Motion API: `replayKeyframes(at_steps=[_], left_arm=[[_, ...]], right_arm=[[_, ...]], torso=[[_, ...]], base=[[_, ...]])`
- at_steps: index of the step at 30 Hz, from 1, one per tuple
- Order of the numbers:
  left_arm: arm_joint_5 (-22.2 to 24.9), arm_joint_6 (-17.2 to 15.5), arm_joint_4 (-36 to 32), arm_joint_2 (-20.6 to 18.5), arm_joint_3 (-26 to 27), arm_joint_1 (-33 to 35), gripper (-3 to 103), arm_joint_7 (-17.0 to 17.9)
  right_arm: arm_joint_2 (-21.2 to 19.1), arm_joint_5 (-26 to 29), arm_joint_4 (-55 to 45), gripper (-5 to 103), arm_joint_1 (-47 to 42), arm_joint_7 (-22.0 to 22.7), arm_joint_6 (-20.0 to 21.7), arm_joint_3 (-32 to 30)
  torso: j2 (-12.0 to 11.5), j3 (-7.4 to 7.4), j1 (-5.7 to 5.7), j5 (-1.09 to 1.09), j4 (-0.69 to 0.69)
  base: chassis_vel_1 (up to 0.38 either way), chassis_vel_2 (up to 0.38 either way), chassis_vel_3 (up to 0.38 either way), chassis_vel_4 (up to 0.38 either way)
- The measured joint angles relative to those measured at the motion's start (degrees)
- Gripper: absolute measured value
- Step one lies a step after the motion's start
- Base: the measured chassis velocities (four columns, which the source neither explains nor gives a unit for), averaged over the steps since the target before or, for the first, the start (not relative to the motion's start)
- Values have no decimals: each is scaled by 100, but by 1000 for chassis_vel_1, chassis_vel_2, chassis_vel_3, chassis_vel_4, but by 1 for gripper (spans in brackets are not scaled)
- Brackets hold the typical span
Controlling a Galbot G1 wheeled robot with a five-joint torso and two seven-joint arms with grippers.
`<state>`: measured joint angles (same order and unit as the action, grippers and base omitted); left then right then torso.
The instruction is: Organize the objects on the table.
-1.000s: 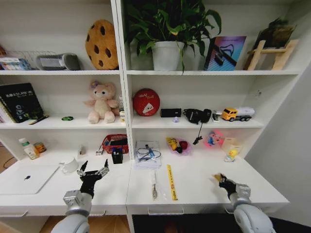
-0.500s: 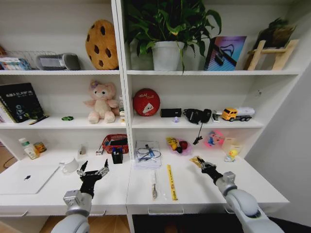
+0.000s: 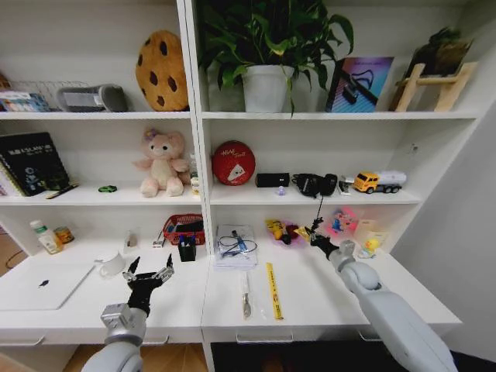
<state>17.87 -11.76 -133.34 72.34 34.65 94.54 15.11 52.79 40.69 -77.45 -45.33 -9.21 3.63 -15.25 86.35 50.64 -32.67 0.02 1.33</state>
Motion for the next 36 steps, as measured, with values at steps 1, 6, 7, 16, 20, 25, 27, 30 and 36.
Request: replayKeyframes(at_steps=[1, 6, 7, 16, 20, 25, 27, 30, 36], left_arm=[[0, 0, 0, 0, 0, 0, 100, -2], [0, 0, 0, 0, 0, 0, 100, -2], [0, 0, 0, 0, 0, 0, 100, -2], [0, 0, 0, 0, 0, 0, 100, -2], [0, 0, 0, 0, 0, 0, 100, -1], [0, 0, 0, 0, 0, 0, 100, -1], [0, 0, 1, 0, -1, 0, 100, -2], [0, 0, 0, 0, 0, 0, 100, -1], [0, 0, 0, 0, 0, 0, 100, -2]], right_arm=[[34, 29, 118, 0, 156, 4, -2, 72], [147, 23, 423, 0, 498, 98, -7, 258], [166, -10, 467, -3, 544, 150, 2, 284], [172, -138, 503, 33, 566, 437, 4, 366], [125, -144, 299, 44, 424, 517, 9, 324], [-21, -23, -457, 66, -392, 809, 247, 22], [-53, 46, -797, 72, -751, 920, 340, -117], [-74, 117, -1456, 82, -1401, 1112, 493, -434], [3, -295, -3000, 99, -2905, 1667, 539, -1198]], torso=[[0, 0, 0, -3, -1], [0, 0, 0, -2, -1], [0, -1, 0, -3, 0], [0, -1, 1, -2, 1], [0, -1, 1, -2, 0], [1, -1, 1, 0, 1], [0, -1, 1, 0, 2], [1, -2, 2, -4, 1], [1, -2, 2, -1, 1]], base=[[0, 0, 0, 0], [0, 0, 0, 0], [0, 0, 0, 0], [0, 0, 0, 0], [0, 0, 0, 0], [0, 0, 0, 0], [0, 0, 0, 0], [0, 0, 0, 0], [0, 0, 0, 0]])
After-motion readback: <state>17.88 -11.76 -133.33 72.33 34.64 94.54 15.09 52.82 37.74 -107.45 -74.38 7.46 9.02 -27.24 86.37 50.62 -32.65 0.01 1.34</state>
